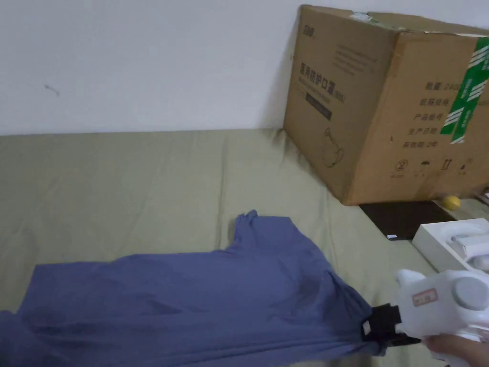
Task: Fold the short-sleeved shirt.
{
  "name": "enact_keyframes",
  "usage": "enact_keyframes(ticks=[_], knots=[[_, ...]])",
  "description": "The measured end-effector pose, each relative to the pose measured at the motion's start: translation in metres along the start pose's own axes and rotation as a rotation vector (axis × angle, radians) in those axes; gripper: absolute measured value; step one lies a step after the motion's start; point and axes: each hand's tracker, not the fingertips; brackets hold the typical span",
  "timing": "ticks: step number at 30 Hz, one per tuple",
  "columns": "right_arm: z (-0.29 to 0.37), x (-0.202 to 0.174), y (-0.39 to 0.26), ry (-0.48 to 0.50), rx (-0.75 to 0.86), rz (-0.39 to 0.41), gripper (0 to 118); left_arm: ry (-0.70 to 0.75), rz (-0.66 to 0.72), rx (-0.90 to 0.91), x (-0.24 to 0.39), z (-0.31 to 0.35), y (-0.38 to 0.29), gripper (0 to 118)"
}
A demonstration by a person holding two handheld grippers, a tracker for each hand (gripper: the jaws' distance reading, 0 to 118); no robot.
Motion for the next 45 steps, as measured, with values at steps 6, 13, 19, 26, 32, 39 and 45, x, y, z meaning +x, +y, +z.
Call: enact_keyframes(ticks=[6, 13, 19, 26, 32, 39, 45], knots=[[0.023, -0.004, -0.077, -0.01, -0.016, 0.052, 5, -0.052, 0.059, -0.039, -0.023, 0.035, -0.081, 6], [0.015, 0.004, -0.111, -0.047, 0.077, 0.038, 86, -0.04, 0.111, 0.027, -0.041, 0.034, -0.123, 96], [0.058, -0.027, -0.104, 0.017, 0.241, 0.031, 112, -0.093, 0.091, 0.215, -0.021, 0.08, -0.107, 118], [0.116, -0.114, -0.127, 0.16, 0.687, 0.189, 6, -0.285, 0.071, 0.56, 0.027, 0.14, -0.092, 22], [0.129, -0.153, -0.148, 0.256, 0.849, 0.218, 0, -0.294, 0.023, 0.707, 0.042, 0.145, -0.101, 0], [0.127, -0.156, -0.132, 0.23, 0.809, 0.286, 0, -0.179, 0.045, 0.458, 0.002, 0.136, -0.011, 0], [0.097, -0.148, -0.111, 0.234, 0.731, 0.215, 0, -0.162, 0.047, 0.078, -0.03, 0.05, 0.083, 1]])
